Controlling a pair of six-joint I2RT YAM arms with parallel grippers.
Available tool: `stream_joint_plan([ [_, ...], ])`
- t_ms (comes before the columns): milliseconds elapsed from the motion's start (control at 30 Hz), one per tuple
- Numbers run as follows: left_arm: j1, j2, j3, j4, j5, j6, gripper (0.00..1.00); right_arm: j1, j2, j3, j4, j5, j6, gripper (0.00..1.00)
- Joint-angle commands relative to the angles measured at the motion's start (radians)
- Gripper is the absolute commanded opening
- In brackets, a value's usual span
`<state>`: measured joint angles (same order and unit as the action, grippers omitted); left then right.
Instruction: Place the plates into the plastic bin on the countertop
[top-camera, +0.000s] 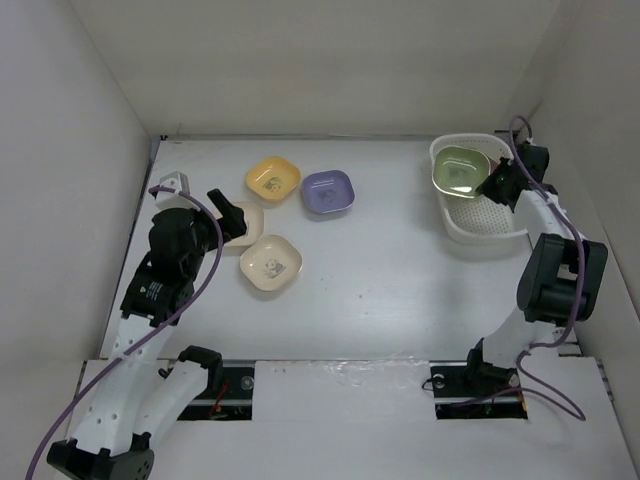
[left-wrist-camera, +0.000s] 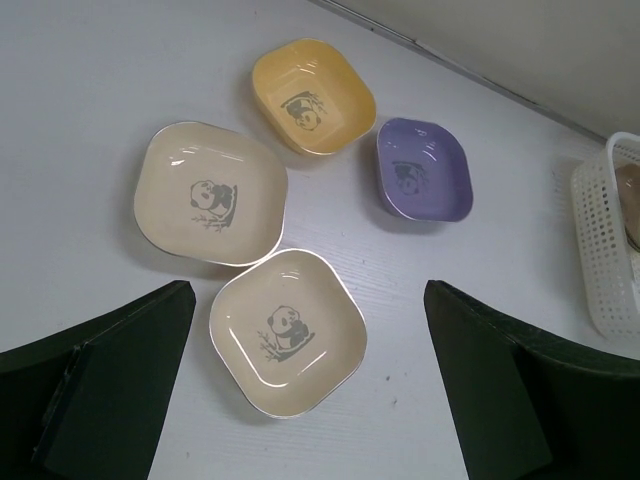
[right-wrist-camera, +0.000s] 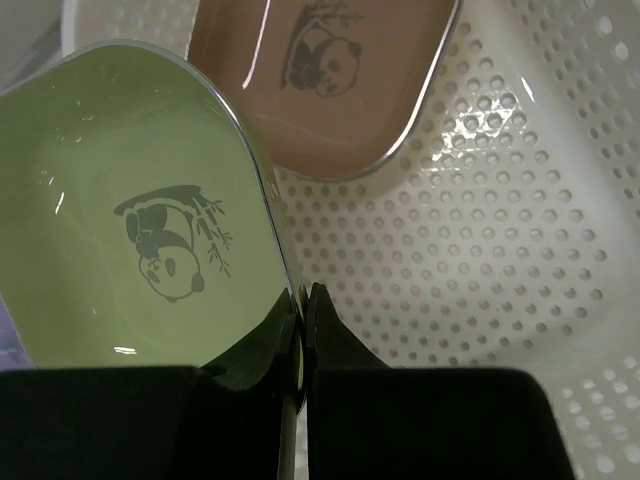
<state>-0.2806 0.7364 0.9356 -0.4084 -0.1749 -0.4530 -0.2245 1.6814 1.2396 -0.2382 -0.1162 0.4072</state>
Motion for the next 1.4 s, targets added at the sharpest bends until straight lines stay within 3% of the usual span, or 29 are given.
stream_joint_plan([
  [0,-0.005,-0.020,-0.001,0.026,0.015,0.004,1.00,-0.004,0.009,0.122,0.094,-0.064,0.135,0.00],
  [233,-0.005,-0.031,-0.001,0.026,0.015,0.004,1.00,-0.064,0.142,0.224,0.103,0.044,0.358,0.00],
  [767,-0.005,-0.040,-0.001,0.026,0.005,0.004,1.00,-0.055,0.291,0.305,0.033,0.155,0.412,0.00],
  [867,-0.005,-0.040,-0.001,0.026,0.005,0.004,1.00,-0.045,0.281,0.278,0.033,0.167,0.403,0.14],
  [900,-0.005,-0.040,-0.001,0.026,0.005,0.004,1.00,-0.045,0.268,0.265,0.033,0.167,0.403,0.37],
  [933,-0.005,-0.040,-0.001,0.026,0.005,0.004,1.00,-0.045,0.252,0.265,0.043,0.167,0.391,0.49],
  [1100,-0.005,-0.040,-0.001,0.026,0.005,0.004,1.00,-0.006,0.155,0.256,0.034,0.230,0.380,0.68],
  [1133,-0.005,-0.040,-0.001,0.026,0.005,0.004,1.00,0.008,0.111,0.256,0.034,0.249,0.380,0.78],
  [1167,-0.005,-0.040,-0.001,0.026,0.005,0.004,1.00,0.020,0.089,0.256,0.034,0.260,0.354,0.80],
  [1233,-0.005,-0.040,-0.001,0.026,0.005,0.004,1.00,0.095,0.045,0.256,0.059,0.282,0.302,1.00],
  [1367,-0.005,-0.040,-0.001,0.026,-0.005,0.004,1.00,0.298,0.000,0.285,0.102,0.253,0.124,1.00],
])
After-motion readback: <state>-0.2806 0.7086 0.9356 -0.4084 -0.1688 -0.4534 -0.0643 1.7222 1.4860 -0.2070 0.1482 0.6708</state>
